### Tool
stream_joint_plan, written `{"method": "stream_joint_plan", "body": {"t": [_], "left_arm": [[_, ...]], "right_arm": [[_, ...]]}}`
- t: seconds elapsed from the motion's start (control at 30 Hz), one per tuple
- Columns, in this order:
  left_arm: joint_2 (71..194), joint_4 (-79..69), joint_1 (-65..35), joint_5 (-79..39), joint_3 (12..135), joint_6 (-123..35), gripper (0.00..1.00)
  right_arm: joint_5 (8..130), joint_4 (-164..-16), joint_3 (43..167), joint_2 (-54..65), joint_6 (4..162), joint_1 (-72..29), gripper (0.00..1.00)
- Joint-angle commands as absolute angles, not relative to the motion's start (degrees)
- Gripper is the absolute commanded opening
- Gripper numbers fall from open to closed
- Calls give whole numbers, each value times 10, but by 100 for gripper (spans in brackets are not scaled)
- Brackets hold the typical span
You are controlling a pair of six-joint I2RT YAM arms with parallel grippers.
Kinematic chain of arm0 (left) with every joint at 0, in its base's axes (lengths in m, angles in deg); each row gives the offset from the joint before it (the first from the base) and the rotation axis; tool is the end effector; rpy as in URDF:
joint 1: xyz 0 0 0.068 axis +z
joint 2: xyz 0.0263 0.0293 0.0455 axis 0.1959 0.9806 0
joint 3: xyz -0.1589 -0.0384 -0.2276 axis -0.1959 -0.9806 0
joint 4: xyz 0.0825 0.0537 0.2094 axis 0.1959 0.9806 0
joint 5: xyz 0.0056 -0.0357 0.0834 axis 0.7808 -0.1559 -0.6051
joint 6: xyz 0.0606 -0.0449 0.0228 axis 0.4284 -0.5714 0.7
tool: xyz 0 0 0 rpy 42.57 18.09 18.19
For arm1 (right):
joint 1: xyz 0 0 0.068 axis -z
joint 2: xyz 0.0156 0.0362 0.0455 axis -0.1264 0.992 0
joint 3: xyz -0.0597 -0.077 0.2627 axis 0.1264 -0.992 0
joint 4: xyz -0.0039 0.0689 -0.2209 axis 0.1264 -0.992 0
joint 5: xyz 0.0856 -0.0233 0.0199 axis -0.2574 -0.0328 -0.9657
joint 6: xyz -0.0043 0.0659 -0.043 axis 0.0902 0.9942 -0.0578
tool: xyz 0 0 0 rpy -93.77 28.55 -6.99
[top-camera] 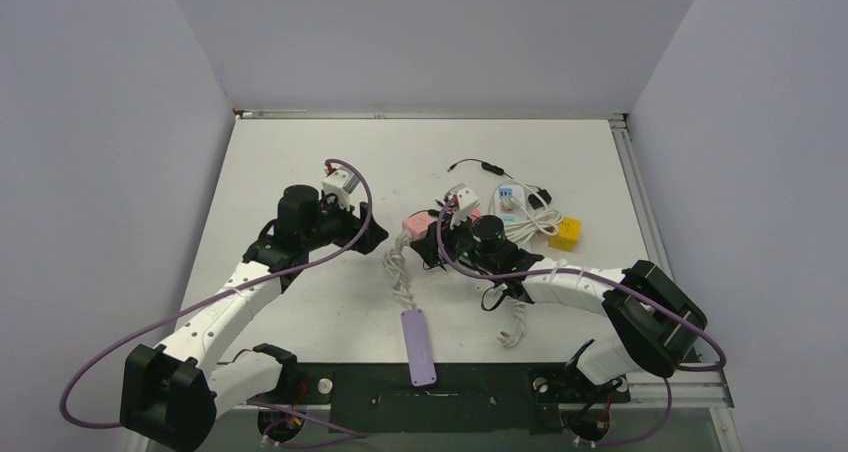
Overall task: Pull the plug off the socket
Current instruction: Remove the socket from the socket.
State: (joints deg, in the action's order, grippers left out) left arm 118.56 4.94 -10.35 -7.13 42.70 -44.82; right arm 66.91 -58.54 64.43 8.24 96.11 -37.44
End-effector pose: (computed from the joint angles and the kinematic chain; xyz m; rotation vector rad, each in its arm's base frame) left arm 0.2067 -0.1084 0.2711 0.4002 2.0710 -0.7481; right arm 0.2118 0.2265 0.2225 -0.5489 1.9027 0.9264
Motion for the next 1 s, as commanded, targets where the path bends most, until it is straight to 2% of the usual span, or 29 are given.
{"method": "stream_joint_plan", "body": {"t": [0.0,0.27,0.43,0.8,0.87,0.97], "left_arm": [[1188,62,-114,-69,456,-422,70],[1237,58,-137,1,468,-439,70],[1255,64,-138,9,473,-441,54],[1280,85,-152,7,485,-434,50],[1281,85,-153,9,485,-433,42],[1286,86,-156,15,487,-432,21]], "right_arm": [[645,-559,673,81,942,-383,5],[642,-553,674,77,930,-405,5],[647,-553,674,73,926,-410,5],[654,-558,674,67,918,-416,5],[653,-556,674,66,916,-417,5],[655,-554,672,64,916,-419,5]]}}
